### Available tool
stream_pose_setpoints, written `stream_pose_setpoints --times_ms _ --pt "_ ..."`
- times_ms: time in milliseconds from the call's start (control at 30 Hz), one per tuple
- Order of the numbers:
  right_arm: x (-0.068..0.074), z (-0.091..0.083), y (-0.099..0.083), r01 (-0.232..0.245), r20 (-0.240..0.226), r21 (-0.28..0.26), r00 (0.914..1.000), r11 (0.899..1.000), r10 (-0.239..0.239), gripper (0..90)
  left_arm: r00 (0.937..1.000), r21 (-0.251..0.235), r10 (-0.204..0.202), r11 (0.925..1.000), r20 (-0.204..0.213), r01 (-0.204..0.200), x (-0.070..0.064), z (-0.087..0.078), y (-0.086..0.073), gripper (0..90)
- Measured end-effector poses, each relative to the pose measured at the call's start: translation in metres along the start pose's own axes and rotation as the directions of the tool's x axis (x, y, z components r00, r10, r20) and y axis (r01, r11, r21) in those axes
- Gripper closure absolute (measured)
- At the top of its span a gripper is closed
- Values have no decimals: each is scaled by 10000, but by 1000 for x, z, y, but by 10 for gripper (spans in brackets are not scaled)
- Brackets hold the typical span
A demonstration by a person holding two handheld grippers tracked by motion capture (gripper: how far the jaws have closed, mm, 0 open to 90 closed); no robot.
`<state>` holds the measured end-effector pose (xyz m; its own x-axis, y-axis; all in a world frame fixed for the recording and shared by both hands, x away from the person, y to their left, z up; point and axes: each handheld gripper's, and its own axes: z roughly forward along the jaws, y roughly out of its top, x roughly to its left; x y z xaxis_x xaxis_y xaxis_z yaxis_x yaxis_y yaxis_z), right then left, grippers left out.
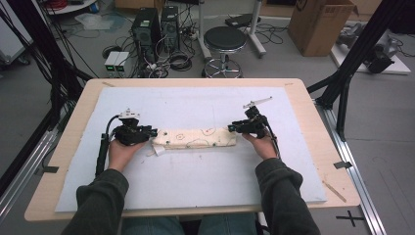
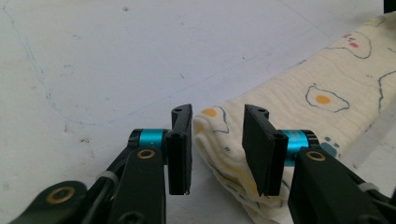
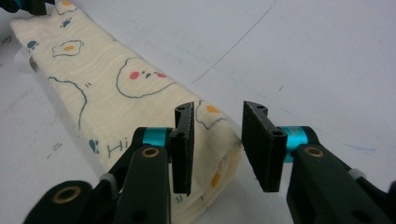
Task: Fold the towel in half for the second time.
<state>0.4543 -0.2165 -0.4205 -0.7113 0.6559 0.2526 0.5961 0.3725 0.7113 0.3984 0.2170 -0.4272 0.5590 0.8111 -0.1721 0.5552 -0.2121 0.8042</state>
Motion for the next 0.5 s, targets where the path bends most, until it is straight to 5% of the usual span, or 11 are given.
stream_pose_setpoints --times_ms 500 --pt "11 -15 3 156 22 -459 9999 9988 -155 525 9996 -426 119 9990 260 -108 -6 -19 5 558"
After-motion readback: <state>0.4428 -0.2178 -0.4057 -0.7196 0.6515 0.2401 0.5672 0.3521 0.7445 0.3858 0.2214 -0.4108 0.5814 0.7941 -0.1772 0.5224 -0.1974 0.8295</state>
